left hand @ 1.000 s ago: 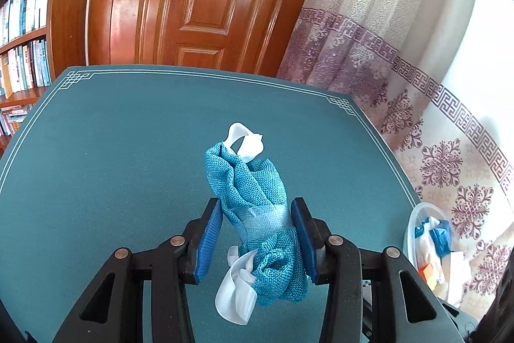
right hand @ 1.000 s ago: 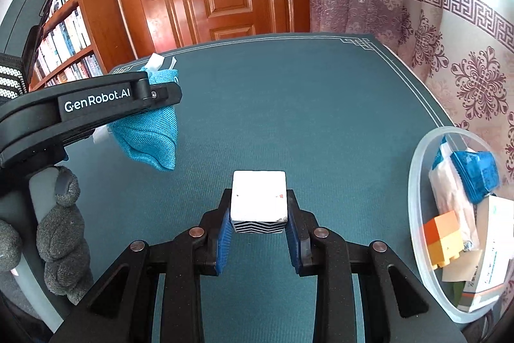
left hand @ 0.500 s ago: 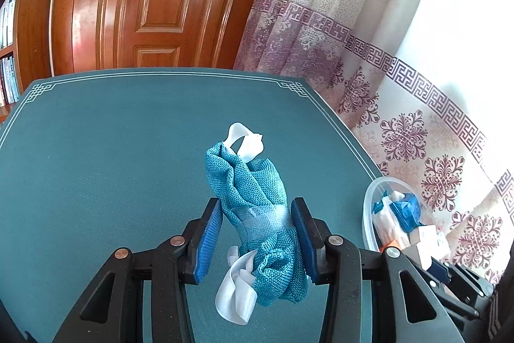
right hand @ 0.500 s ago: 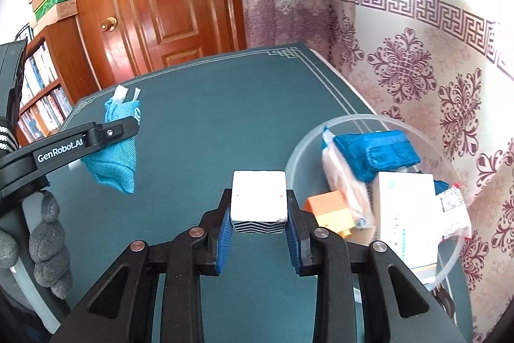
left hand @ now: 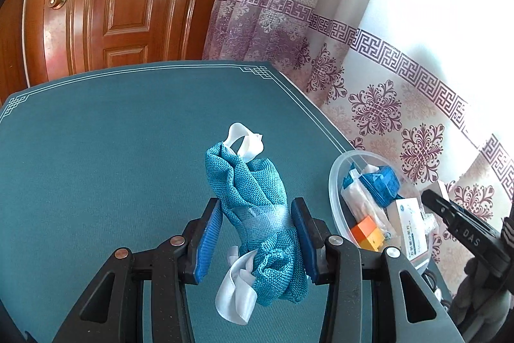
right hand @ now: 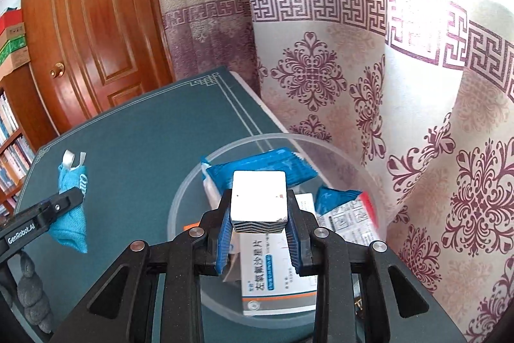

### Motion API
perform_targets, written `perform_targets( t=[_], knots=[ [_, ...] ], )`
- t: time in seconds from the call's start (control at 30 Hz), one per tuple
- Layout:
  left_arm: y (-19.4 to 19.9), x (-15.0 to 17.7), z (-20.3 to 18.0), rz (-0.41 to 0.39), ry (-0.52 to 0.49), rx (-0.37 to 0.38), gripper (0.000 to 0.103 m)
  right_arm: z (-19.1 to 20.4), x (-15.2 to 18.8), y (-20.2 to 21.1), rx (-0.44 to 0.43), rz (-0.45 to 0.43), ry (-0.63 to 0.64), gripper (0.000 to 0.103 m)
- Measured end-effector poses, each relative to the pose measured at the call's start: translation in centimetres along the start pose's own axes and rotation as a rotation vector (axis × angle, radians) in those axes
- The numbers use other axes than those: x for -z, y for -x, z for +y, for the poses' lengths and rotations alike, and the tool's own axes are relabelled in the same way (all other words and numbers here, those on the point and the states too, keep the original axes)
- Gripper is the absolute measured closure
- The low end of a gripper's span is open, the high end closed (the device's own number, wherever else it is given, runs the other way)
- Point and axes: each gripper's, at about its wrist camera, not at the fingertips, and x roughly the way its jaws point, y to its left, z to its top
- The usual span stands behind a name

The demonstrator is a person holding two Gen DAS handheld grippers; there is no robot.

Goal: Organize objects
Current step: 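Carry the white cube over the bowl with the right gripper and release it, then carry the blue cloth with the left gripper over the clear bowl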

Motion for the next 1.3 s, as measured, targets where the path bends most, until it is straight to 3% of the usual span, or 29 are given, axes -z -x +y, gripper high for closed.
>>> perform_targets(
  t=[0.43, 0.67, 1.3],
  knots=[
    [-0.8, 0.6, -1.8, 0.016, -0.054, 0.028, 0.056, -4.2, -1.3, -4.9, 0.097, 0.041, -0.043, 0.072],
    [-1.3, 0.7, -1.7, 0.028, -0.053, 0.025, 0.056, -4.8, -1.2, -6.7, 0.096, 0.07, -0.063, 0.072],
    [-1.1, 1.3, -3.5, 0.016, -0.109, 0.053, 0.056, -4.8, 0.9, -1.1, 0.047, 0.013, -0.081, 0.07]
  ],
)
